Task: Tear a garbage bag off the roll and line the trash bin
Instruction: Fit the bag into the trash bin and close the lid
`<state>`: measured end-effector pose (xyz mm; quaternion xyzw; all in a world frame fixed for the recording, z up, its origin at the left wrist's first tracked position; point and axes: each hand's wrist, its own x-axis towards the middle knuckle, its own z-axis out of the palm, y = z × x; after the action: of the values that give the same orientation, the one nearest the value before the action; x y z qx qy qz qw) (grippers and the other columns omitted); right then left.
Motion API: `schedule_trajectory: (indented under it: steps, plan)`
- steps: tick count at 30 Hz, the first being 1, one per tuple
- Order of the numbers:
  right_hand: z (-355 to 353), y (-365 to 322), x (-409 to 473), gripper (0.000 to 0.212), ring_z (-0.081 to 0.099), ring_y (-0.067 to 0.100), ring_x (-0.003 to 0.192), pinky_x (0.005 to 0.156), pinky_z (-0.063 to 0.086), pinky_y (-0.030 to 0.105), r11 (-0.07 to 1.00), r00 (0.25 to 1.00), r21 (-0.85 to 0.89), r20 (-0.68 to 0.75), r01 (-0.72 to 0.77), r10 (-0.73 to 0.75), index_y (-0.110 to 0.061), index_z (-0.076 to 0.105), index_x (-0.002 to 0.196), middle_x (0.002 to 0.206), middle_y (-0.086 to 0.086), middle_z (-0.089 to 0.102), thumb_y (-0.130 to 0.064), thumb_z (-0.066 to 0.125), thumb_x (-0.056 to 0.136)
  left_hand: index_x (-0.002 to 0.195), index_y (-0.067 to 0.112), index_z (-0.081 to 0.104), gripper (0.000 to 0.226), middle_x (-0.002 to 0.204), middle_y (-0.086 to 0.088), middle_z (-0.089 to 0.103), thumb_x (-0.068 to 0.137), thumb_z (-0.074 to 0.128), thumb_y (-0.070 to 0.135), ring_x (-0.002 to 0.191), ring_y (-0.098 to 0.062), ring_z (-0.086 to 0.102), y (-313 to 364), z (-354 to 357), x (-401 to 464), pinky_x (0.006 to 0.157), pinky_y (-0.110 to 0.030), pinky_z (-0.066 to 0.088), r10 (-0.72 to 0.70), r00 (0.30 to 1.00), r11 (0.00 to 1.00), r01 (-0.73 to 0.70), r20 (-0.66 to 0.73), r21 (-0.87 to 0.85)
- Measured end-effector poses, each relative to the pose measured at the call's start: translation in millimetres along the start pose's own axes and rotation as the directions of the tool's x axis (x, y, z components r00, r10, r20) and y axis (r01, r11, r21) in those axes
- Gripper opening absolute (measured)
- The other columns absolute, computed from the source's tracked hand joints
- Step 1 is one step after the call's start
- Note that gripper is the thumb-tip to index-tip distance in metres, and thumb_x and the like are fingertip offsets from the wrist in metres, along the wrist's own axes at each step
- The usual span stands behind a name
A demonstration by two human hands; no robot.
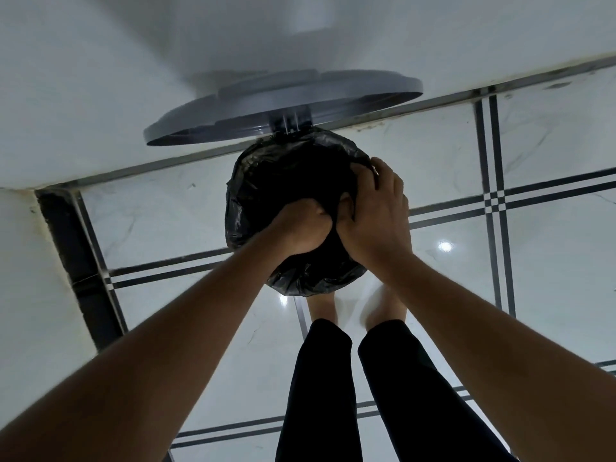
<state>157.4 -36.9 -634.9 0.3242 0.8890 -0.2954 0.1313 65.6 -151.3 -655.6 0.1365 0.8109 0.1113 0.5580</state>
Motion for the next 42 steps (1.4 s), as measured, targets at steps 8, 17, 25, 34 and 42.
schedule_trajectory:
  steps: [8, 17, 25, 34, 42]
  plan:
    - [17, -17, -11, 0.046, 0.063, 0.027, 0.132, 0.113, 0.052, 0.044, 0.939, 0.942, 0.307, 0.331, -0.155, 0.047, -0.016, 0.067, 0.146, 0.138, 0.006, 0.072, -0.032, 0.057, 0.104, 0.155, 0.02, 0.051, 0.052, 0.158, -0.012, 0.052, 0.104, 0.055, 0.028, 0.143, -0.037, 0.053, -45, -16, -12, 0.117, -0.044, 0.045, -0.055, 0.985, 0.998, 0.049, -0.163, -0.045]
    - [6, -18, 21, 0.035, 0.068, 0.024, 0.123, 0.097, 0.05, 0.03, 0.926, 0.978, 0.323, 0.134, -0.197, 0.162, -0.015, 0.069, 0.136, 0.13, 0.004, 0.073, -0.025, 0.062, 0.104, 0.1, 0.024, 0.08, 0.016, 0.09, 0.012, 0.077, 0.099, 0.064, 0.023, 0.09, -0.01, 0.074, -56, -32, -30, 0.089, -0.025, 0.057, 0.029, 0.867, 0.946, -0.184, -0.497, -0.266]
    - [2, -12, 29, 0.07, 0.047, 0.032, 0.154, 0.129, 0.036, 0.053, 0.994, 0.998, 0.096, 0.047, 0.044, -0.049, -0.012, 0.045, 0.164, 0.167, 0.011, 0.051, -0.055, 0.043, 0.109, 0.139, 0.019, 0.059, 0.049, 0.141, -0.004, 0.063, 0.106, 0.04, 0.049, 0.13, -0.025, 0.054, -59, -16, -28, 0.107, -0.046, 0.046, -0.091, 0.782, 0.951, -0.117, -0.617, -0.288]
    - [-18, -10, 84, 0.064, 0.061, 0.039, 0.137, 0.113, 0.045, 0.046, 0.935, 0.917, 0.211, 0.344, -0.286, 0.203, -0.015, 0.061, 0.15, 0.147, 0.017, 0.067, -0.059, 0.026, 0.118, 0.095, 0.017, 0.075, 0.046, 0.089, 0.003, 0.075, 0.111, 0.043, 0.046, 0.076, -0.013, 0.071, -79, -58, 2, 0.07, -0.028, 0.051, -0.469, 0.868, 0.433, 0.067, -0.161, -0.899]
    - [-16, 9, 35, 0.061, 0.058, 0.038, 0.137, 0.106, 0.045, 0.045, 0.674, 0.765, 0.38, 0.175, -0.633, 0.619, -0.014, 0.064, 0.14, 0.142, 0.014, 0.066, -0.059, 0.042, 0.107, 0.09, 0.016, 0.063, 0.027, 0.097, -0.002, 0.066, 0.103, 0.047, 0.034, 0.096, -0.027, 0.061, -85, -24, -32, 0.083, -0.039, 0.044, -0.654, 0.739, 0.412, 0.171, -0.16, -0.895]
